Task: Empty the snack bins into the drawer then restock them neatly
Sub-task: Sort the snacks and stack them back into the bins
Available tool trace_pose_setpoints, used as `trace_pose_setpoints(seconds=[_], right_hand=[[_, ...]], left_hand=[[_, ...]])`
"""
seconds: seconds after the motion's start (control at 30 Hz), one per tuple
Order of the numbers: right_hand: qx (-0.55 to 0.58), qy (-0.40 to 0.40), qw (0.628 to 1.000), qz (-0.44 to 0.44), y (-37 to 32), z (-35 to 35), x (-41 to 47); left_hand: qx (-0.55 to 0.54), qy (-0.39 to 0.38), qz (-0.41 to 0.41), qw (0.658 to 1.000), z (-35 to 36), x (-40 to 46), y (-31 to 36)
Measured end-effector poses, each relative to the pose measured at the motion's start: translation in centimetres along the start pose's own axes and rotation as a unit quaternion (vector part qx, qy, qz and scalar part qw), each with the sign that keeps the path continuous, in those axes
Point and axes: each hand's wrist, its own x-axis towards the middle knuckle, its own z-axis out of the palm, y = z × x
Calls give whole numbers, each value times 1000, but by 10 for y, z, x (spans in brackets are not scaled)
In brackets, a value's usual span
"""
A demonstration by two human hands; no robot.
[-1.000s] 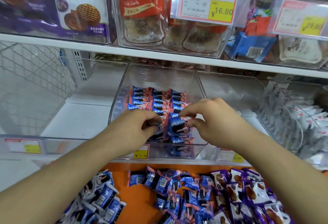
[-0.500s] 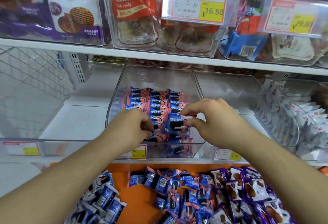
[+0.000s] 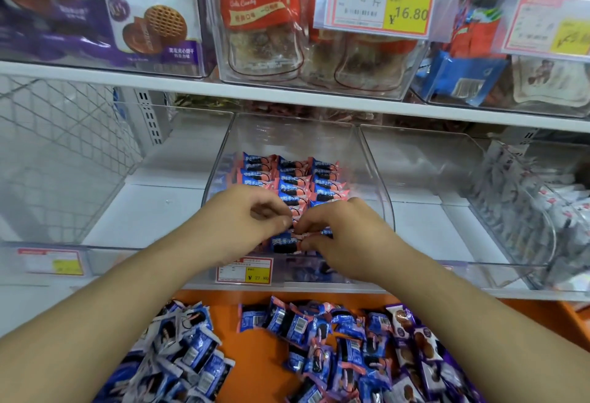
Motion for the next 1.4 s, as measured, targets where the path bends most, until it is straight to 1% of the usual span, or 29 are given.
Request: trace_pose_setpoints(seconds=[0.07, 0.13, 0.2, 0.3, 0.37, 0.43, 0.57, 0.7, 0.77, 0.87, 0.9, 1.0, 1.07, 1.17, 1.4], right_hand=[[6, 1, 1000, -3, 0, 1, 1], [0, -16, 1000, -17, 2, -4, 0], [-46, -16, 998, -46, 5, -15, -3], [-114, 71, 987, -92, 22, -31, -7], [-123, 112, 983, -77, 38, -37, -9], [-124, 125, 983, -57, 52, -38, -12], [-94, 127, 987, -37, 63, -37, -20], [-85, 122, 988, -38, 66, -36, -18], [-82, 119, 989, -35, 67, -36, -17], [-82, 117, 989, -29, 67, -36, -16], [-81, 117, 989, -30, 69, -35, -15], [-60, 122, 990, -30, 73, -34, -15], [-46, 124, 991, -28, 74, -34, -15], [-39, 123, 991, -32, 74, -35, -17], [-22, 111, 993, -17, 73, -37, -20]], left_hand=[[28, -30, 0, 999, 2, -2, 1], [63, -41, -2, 997, 3, -2, 0], [86, -36, -11, 996, 3, -1, 0], [117, -22, -19, 993, 3, -1, 1], [125, -20, -26, 992, 4, 0, 1], [134, -32, -35, 990, 3, 2, 2], [187, -64, -19, 980, -4, 6, 7], [251, -47, 7, 967, -7, 10, 14], [270, -51, 17, 961, -6, 10, 17], [280, -74, 21, 957, -5, 11, 24], [269, -84, 18, 959, -5, 12, 25], [176, -114, -8, 978, -7, 16, 28], [157, -120, -13, 980, -4, 17, 30], [176, -109, -15, 978, 4, 21, 31], [257, -125, -12, 958, 3, 30, 36]])
